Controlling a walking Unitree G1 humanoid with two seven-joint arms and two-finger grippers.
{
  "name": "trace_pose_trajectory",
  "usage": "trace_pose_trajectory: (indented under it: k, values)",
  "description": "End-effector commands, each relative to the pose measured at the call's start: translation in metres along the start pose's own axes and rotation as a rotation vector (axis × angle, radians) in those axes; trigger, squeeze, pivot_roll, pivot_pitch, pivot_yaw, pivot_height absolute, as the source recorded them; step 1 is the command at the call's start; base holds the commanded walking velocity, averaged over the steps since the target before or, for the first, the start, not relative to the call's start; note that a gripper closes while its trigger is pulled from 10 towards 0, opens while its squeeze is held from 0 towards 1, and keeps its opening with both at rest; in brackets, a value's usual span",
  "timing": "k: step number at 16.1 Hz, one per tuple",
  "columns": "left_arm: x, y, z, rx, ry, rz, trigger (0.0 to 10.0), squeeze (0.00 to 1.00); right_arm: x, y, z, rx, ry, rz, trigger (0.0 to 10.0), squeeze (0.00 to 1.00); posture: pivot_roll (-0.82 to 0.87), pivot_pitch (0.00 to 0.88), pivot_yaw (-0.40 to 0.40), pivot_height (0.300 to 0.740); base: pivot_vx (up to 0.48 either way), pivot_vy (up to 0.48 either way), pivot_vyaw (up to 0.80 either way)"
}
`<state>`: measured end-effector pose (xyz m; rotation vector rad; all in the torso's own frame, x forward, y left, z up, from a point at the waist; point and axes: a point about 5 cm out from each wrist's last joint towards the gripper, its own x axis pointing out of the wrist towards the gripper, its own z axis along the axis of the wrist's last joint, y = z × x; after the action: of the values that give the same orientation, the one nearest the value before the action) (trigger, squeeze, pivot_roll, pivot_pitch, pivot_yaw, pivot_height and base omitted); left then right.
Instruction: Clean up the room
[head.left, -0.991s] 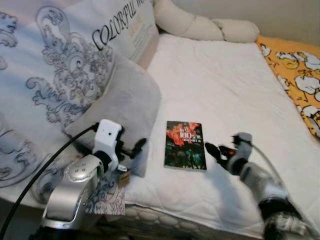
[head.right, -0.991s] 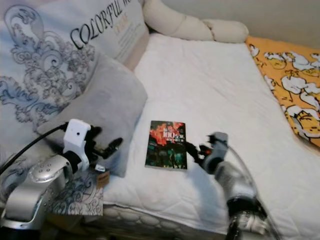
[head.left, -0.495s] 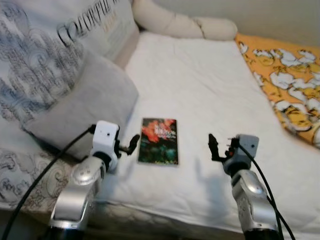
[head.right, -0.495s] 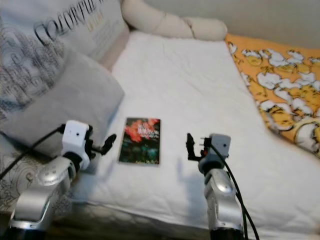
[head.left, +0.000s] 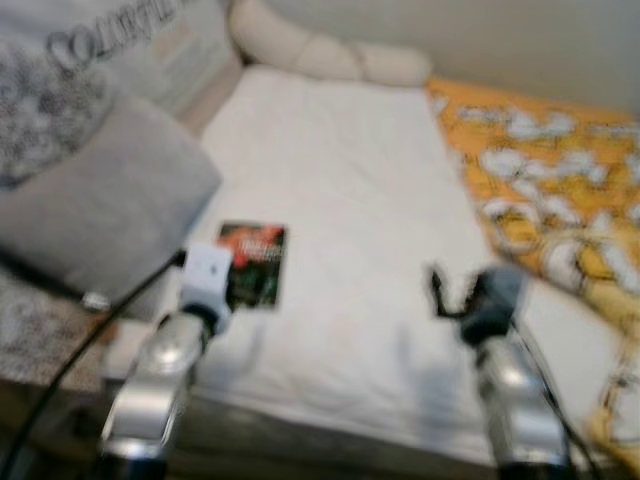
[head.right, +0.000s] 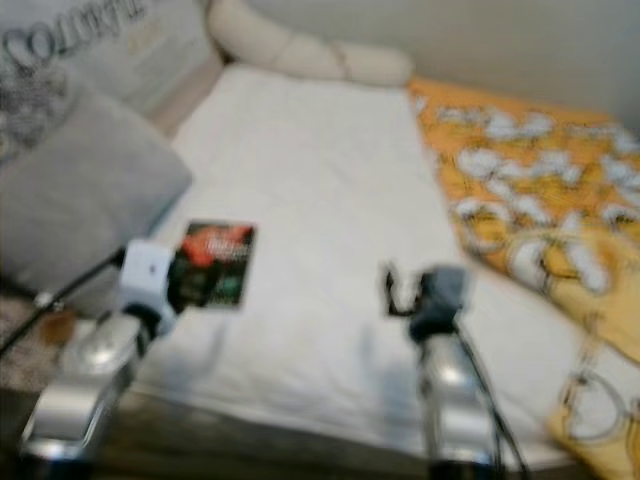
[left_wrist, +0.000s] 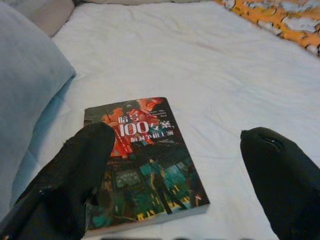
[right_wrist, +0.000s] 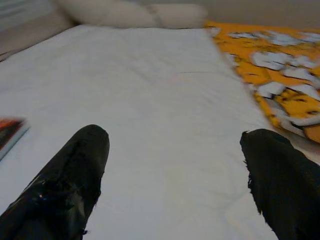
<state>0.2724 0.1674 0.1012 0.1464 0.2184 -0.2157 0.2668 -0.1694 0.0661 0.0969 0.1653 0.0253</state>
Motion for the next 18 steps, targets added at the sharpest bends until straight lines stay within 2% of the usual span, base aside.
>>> trace_pose_trajectory:
  k: [1, 11, 14, 15, 16, 17, 18]
  values:
    - [0.004, -0.004, 0.006, 0.002, -0.030, -0.007, 10.0, 0.36, 0.000, -0.005, 0.009, -0.050, -0.038, -0.004, 10.0, 1.00, 0.07, 0.000, -0.074, 0.740, 0.000, -0.480, 0.00]
    - [0.008, 0.000, 0.008, 0.027, -0.043, -0.007, 10.0, 0.36, 0.002, 0.003, 0.006, -0.037, -0.054, -0.006, 10.0, 1.00, 0.07, 0.000, -0.063, 0.740, 0.000, -0.480, 0.00]
    - [0.009, 0.000, 0.008, 0.029, -0.045, -0.011, 10.0, 0.35, 0.003, 0.005, 0.001, -0.015, -0.012, 0.021, 10.0, 1.00, 0.07, 0.000, -0.061, 0.740, 0.000, -0.480, 0.00]
    - [0.009, 0.001, 0.006, 0.007, -0.024, -0.003, 10.0, 0.33, 0.003, 0.007, -0.001, -0.017, 0.006, 0.034, 10.0, 1.00, 0.07, 0.000, -0.060, 0.740, 0.000, 0.000, 0.00]
    - [0.010, 0.000, 0.007, 0.018, -0.029, -0.009, 10.0, 0.33, 0.004, 0.008, -0.003, -0.021, 0.021, 0.043, 10.0, 0.73, 0.07, 0.000, -0.058, 0.740, 0.000, 0.000, 0.00]
    - [0.010, -0.001, 0.007, 0.039, -0.033, -0.027, 10.0, 0.33, 0.004, 0.010, -0.008, -0.026, 0.068, 0.044, 10.0, 0.14, 0.07, 0.000, -0.057, 0.740, 0.000, 0.000, 0.00]
    - [0.010, -0.002, 0.007, 0.041, -0.033, -0.033, 10.0, 0.33, 0.004, 0.010, -0.009, -0.033, 0.076, 0.044, 10.0, 0.00, 0.07, 0.000, -0.055, 0.740, 0.000, 0.000, 0.00]
